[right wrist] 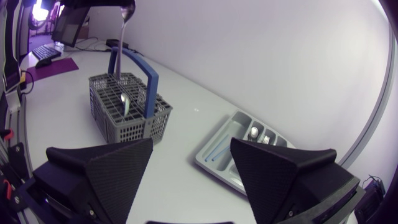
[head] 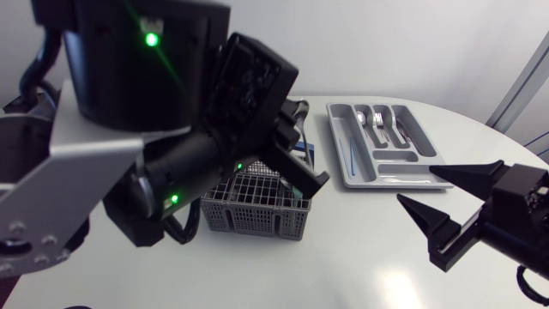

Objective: Unload the cutlery basket into the drawer organizer.

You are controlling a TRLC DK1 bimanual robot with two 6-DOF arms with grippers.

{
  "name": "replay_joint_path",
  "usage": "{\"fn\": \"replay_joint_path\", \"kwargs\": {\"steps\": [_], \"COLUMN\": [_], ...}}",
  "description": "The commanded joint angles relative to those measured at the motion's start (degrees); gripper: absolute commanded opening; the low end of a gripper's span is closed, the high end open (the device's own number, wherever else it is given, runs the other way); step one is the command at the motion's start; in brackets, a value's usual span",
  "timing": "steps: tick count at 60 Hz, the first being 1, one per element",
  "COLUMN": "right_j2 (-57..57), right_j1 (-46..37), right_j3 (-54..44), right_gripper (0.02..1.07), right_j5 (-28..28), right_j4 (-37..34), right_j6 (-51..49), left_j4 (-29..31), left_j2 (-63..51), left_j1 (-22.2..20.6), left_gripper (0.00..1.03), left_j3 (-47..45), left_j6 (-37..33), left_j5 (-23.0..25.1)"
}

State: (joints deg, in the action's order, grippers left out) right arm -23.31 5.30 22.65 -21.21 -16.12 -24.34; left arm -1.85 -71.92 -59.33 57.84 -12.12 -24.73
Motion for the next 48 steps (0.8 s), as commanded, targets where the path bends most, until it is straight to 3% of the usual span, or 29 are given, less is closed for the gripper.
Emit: {"fn": "replay_joint_path", "kwargs": {"steps": [1, 12, 26, 48], "right_j2": [-0.51, -6.05, -14.04, -23.01], "right_j1": [2.7, 9.2, 10.87, 13.24], "right_j3": [2.92, 7.23, 12.77, 17.07], "right_gripper": [0.91, 0.81, 0.7, 0.7], "right_j5": [0.29, 1.52, 0.56, -0.15], "right_j4": [0.12, 1.62, 3.55, 6.8], "right_j6": [6.23, 8.43, 9.92, 12.21], "left_j4": [1.23, 2.29, 3.69, 5.71], "left_j2": [-3.23, -7.97, -12.81, -17.9], "left_j1": [-0.08, 1.41, 2.11, 2.03], "left_gripper": [0.14, 0.14, 0.14, 0.14], "left_j3": [4.03, 7.99, 12.82, 18.88], "left_j6": [4.3, 7.73, 10.27, 12.03], "left_j5": [0.39, 3.99, 6.19, 8.03]}}
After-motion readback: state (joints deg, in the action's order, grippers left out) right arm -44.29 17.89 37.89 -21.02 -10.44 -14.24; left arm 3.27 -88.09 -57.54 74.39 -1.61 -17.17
